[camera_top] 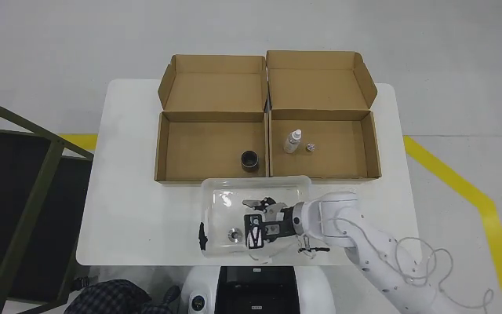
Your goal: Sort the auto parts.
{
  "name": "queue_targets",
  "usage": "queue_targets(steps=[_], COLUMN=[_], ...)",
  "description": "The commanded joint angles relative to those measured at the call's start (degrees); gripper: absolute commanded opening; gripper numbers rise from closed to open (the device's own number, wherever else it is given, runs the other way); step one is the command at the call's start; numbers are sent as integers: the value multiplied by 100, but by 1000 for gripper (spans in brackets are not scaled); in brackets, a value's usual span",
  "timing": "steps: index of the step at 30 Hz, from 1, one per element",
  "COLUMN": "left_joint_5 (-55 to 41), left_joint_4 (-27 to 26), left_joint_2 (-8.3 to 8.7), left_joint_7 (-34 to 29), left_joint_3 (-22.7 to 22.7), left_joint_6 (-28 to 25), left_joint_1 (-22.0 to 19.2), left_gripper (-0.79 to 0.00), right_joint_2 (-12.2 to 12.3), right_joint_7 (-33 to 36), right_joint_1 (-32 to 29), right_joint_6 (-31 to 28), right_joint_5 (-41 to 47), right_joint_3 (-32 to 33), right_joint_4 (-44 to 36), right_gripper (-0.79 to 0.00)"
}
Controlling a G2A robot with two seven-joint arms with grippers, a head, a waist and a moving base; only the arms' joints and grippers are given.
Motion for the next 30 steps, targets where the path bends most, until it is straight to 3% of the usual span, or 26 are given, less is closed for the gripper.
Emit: queue_targets(steps=[1,19,30], left_joint_5=[0,0,0], left_joint_4=[0,0,0], left_joint_2=[0,0,0], left_joint_7=[0,0,0], left_joint_3=[0,0,0], left_joint_6=[0,0,0], left_joint_1=[0,0,0], left_gripper=[0,0,0], right_joint_2=[-22,-236,-386], right_joint_7=[-70,-216,-193], right_joint_1=[61,467,688], right_joint_6=[60,322,399], right_joint_5=[-65,-372,-289], right_joint_3=[-87,-845,-1205], right_joint_4=[122,641,872], right_gripper=[-237,-237,-280])
